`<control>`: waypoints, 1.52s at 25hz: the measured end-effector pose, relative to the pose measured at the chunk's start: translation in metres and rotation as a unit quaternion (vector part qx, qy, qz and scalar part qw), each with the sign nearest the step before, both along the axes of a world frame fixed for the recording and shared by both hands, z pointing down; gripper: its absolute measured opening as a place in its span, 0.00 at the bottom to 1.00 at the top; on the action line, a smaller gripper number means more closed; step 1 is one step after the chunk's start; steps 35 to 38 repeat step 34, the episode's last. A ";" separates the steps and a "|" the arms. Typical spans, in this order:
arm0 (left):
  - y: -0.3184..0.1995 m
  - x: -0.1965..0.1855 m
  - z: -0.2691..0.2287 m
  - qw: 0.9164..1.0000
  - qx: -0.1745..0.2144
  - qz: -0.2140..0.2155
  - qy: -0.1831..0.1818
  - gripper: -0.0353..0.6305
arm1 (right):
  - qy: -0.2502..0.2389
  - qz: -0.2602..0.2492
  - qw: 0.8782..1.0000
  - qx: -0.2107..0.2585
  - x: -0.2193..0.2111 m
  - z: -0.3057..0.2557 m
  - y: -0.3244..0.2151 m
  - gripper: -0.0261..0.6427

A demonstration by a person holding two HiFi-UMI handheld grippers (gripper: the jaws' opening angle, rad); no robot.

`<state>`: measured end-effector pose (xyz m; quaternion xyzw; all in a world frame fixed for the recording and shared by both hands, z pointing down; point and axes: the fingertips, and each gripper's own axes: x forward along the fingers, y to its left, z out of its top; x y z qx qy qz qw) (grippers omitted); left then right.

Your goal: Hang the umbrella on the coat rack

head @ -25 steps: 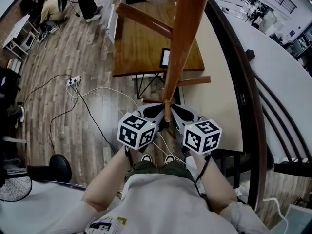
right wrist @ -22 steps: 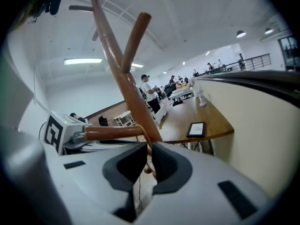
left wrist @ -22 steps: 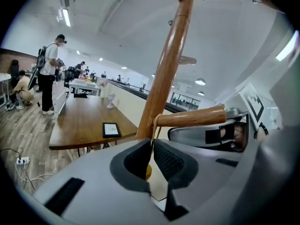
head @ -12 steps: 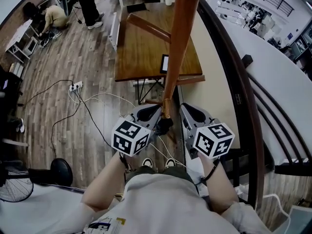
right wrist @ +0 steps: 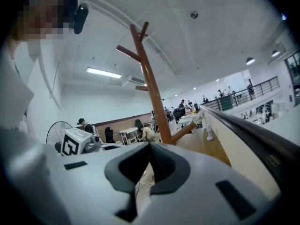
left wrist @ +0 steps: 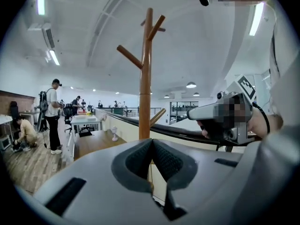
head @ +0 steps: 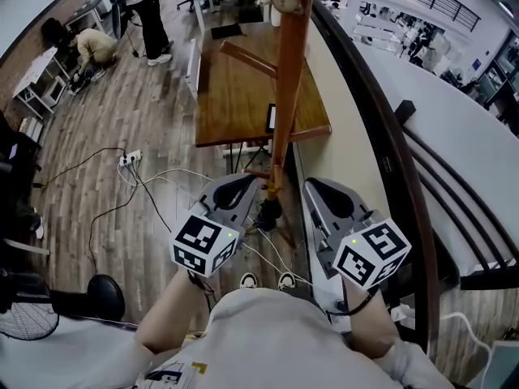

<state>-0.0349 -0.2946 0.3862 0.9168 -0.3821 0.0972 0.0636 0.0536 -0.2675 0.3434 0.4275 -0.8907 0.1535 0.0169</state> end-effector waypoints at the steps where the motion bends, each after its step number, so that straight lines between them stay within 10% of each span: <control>1: 0.002 -0.003 -0.006 1.000 0.005 -0.001 0.002 0.06 | -0.002 -0.002 1.000 0.009 -0.002 -0.010 0.005 0.05; 8: 0.026 -0.020 -0.045 0.999 0.047 -0.005 0.007 0.06 | 0.002 -0.018 0.998 0.052 -0.009 -0.047 0.041 0.05; 13: 0.045 -0.025 -0.057 0.993 0.102 0.000 -0.054 0.06 | -0.018 -0.036 0.998 0.051 -0.012 -0.051 0.058 0.05; 38: 0.073 -0.029 -0.061 0.996 0.085 0.001 -0.021 0.06 | -0.003 -0.041 0.999 0.025 -0.019 -0.029 0.069 0.05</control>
